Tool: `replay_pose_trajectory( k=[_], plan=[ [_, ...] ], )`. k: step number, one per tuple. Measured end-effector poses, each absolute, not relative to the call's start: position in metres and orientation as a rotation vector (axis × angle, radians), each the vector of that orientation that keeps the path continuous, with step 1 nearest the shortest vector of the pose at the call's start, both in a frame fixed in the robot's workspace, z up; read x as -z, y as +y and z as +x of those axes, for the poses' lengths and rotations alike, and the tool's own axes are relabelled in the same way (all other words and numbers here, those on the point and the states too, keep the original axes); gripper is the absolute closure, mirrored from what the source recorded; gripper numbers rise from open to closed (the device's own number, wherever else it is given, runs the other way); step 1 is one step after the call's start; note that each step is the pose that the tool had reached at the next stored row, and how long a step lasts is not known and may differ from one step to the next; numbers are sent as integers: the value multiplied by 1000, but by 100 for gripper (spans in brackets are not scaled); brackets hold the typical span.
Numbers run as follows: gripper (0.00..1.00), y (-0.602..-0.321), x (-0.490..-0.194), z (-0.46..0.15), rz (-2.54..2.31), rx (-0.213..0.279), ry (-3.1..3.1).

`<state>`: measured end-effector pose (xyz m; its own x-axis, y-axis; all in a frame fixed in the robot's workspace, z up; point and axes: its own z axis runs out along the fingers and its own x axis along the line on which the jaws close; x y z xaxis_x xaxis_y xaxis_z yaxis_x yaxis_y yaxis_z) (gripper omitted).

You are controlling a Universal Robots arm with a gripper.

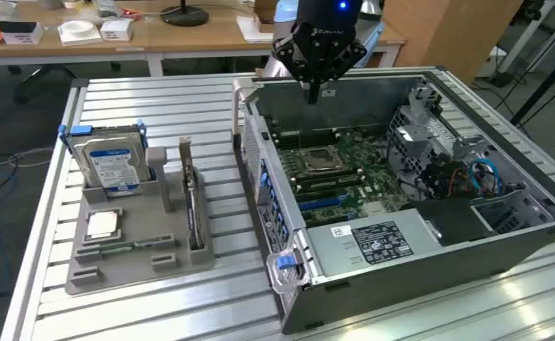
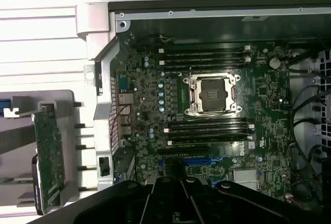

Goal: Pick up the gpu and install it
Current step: 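Reach for the gpu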

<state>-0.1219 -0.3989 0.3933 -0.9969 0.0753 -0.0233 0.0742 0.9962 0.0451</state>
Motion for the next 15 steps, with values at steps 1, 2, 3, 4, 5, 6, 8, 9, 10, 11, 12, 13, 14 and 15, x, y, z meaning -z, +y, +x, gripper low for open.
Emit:
replay_pose_trajectory(
  k=[1, 2, 3, 4, 5, 6, 8, 9, 10, 11, 12, 13, 14, 15],
  plan=[
    [89, -399, -393, -122, 117, -69, 3114],
    [89, -399, -393, -122, 117, -69, 3114],
    [89, -399, -393, -122, 117, -69, 3114],
    [89, -399, -393, -122, 117, -69, 3114],
    [89, -399, -393, -122, 117, -69, 3114],
    [89, -399, -393, -122, 117, -69, 3114],
    [89, -399, -393, -122, 117, -69, 3114],
    [89, -399, -393, -122, 116, -69, 3114],
    [89, -399, -393, -122, 117, -69, 3114],
    [89, -399, -393, -122, 117, -69, 3114],
    [89, -399, -393, -122, 117, -69, 3114],
    [89, -399, -393, -122, 117, -69, 3114],
    [89, -399, -393, -122, 117, -69, 3114],
    [89, -399, -393, -122, 117, -69, 3114]
  ],
)
